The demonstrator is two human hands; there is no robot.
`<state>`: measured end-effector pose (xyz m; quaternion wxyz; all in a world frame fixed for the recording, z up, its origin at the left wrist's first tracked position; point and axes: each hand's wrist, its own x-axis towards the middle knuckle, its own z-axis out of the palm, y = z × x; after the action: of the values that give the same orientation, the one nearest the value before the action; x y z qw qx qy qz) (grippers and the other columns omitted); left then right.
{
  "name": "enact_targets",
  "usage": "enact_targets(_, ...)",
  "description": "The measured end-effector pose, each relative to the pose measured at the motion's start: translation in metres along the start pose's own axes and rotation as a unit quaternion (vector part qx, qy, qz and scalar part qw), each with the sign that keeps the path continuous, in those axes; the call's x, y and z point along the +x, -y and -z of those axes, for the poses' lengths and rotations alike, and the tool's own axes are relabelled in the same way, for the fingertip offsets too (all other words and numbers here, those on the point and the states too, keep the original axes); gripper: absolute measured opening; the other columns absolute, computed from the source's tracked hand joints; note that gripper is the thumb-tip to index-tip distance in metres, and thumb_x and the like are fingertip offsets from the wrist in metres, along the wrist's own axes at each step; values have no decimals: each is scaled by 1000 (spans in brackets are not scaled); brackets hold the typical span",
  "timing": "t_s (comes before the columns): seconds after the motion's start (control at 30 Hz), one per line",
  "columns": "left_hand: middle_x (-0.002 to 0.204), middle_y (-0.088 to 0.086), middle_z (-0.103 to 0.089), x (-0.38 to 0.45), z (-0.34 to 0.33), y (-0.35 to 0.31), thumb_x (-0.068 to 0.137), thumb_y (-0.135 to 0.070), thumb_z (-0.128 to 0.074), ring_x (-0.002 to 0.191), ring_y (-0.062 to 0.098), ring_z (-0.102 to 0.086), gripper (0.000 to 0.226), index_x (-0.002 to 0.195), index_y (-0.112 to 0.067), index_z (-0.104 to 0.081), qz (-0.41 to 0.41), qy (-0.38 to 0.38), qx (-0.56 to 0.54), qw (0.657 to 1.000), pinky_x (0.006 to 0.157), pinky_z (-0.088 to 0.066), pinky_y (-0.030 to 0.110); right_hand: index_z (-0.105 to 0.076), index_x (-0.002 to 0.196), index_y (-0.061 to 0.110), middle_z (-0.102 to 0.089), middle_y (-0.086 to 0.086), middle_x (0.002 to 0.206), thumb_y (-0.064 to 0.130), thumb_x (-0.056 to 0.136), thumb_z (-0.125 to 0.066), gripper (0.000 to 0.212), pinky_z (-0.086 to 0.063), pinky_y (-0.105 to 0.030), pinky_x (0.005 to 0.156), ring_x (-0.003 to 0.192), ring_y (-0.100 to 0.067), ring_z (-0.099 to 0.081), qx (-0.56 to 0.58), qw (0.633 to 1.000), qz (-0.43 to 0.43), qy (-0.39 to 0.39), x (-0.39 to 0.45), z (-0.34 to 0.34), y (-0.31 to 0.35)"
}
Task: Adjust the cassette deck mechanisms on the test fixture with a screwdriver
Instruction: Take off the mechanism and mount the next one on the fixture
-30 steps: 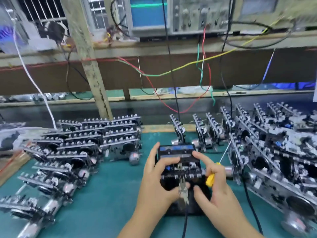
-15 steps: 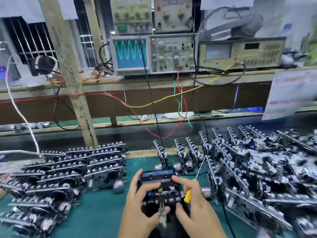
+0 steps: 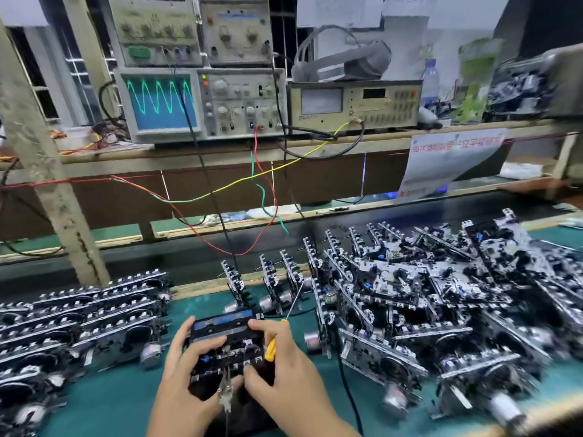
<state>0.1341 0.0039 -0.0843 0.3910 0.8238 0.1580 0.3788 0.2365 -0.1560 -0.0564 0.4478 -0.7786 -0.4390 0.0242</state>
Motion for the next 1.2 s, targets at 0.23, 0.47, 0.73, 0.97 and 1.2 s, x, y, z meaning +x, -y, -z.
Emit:
enact_targets(0.23, 154, -32, -29, -2, -2, 0, 61, -19, -96, 138, 13, -45, 68, 112, -53, -65, 15, 12, -1, 1000, 106, -46, 48, -24, 129, 58, -38, 34, 101, 55, 86, -50, 50, -34, -13, 59, 75, 10, -47, 10, 1000, -1, -4, 1, -3, -5)
enact_targets(0.47, 153, -33, -28, -1, -3, 3, 61, -20, -95, 141, 13, -41, 68, 111, -54, -65, 13, 20, 0, 1000, 107, -44, 50, -24, 129, 57, -39, 34, 100, 52, 88, -52, 50, -38, -16, 67, 79, 5, -49, 12, 1000, -1, -8, 1, -5, -7)
enact_targets(0.73, 153, -32, -29, -2, -2, 0, 60, -19, -96, 138, -4, -37, 68, 110, -55, -65, 7, 22, -6, 1000, 102, -43, 38, -26, 129, 59, -42, 30, 103, 55, 87, -52, 49, -42, -20, 73, 86, 2, -53, 18, 1000, -2, -15, 1, -7, -8)
enact_targets(0.97, 153, -33, -29, -3, -2, -7, 61, -22, -94, 133, -8, -40, 65, 109, -55, -65, 12, 23, -15, 1000, 97, -44, 34, -26, 128, 60, -43, 28, 104, 53, 88, -53, 49, -45, -24, 77, 89, -1, -54, 21, 1000, 2, -23, 1, -7, -10)
enact_targets(1.2, 153, -33, -28, -4, -2, -8, 63, -19, -94, 130, -17, -38, 67, 111, -56, -64, 19, 27, -17, 999, 96, -43, 35, -26, 130, 59, -45, 25, 103, 51, 89, -54, 50, -44, -21, 77, 91, 0, -55, 26, 999, -1, -25, 1, -7, -10)
